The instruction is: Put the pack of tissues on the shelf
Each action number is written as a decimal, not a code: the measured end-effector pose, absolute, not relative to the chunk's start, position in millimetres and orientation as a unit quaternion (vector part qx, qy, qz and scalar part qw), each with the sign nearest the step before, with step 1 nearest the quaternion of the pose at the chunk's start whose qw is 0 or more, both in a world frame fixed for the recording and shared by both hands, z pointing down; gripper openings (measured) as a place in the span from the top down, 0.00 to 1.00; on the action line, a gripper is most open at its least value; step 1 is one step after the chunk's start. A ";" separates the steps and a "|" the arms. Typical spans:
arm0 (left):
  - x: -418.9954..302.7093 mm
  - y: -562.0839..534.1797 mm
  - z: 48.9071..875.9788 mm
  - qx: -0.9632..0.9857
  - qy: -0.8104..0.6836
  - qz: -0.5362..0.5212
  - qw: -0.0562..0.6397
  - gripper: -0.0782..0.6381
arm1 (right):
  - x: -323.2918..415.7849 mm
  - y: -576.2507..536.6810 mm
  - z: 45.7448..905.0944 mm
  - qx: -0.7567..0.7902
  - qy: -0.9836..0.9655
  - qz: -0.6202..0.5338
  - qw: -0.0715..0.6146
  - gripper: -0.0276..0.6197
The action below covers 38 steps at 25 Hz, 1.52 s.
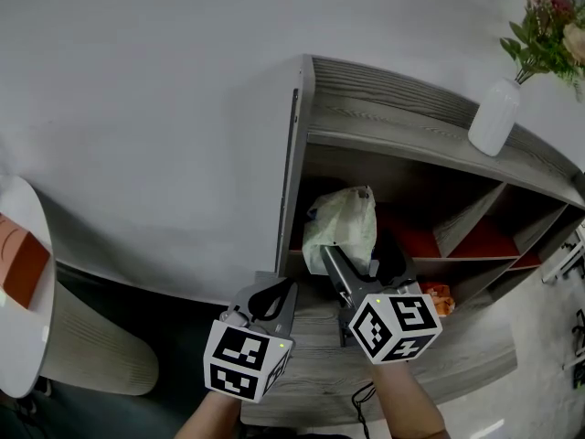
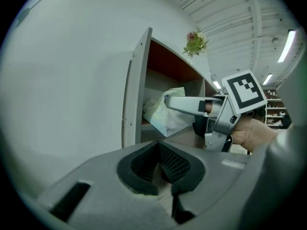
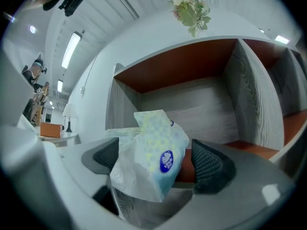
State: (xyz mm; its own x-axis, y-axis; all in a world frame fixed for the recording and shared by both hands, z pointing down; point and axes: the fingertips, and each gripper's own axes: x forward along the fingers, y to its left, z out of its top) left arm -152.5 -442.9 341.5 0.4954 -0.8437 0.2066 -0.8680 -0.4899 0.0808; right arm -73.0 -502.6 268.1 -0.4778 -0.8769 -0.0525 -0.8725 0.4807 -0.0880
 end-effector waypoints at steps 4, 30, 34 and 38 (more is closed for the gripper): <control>-151.6 -442.9 341.8 0.859 -0.500 0.065 0.089 0.89 | -83.6 -486.3 270.0 -0.467 0.882 -0.023 0.047 0.25; -56.3 -391.5 323.0 0.862 -0.503 0.027 0.057 0.89 | 26.2 -391.8 298.8 -0.445 0.888 -0.065 0.091 0.79; -47.4 -386.5 326.6 0.860 -0.507 0.033 0.049 0.89 | 34.4 -385.3 306.9 -0.451 0.885 -0.072 0.089 0.86; -44.5 -383.2 331.8 0.857 -0.512 0.036 0.047 0.89 | 37.4 -380.6 316.8 -0.456 0.883 -0.078 0.082 0.94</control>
State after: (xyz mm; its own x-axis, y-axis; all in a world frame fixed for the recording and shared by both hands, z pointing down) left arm -44.5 -383.2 331.8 0.4729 -0.8742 0.1099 -0.8810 -0.4711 0.0437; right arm 37.4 -380.6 316.8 -0.5699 -0.8184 -0.0743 -0.7929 0.5714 -0.2119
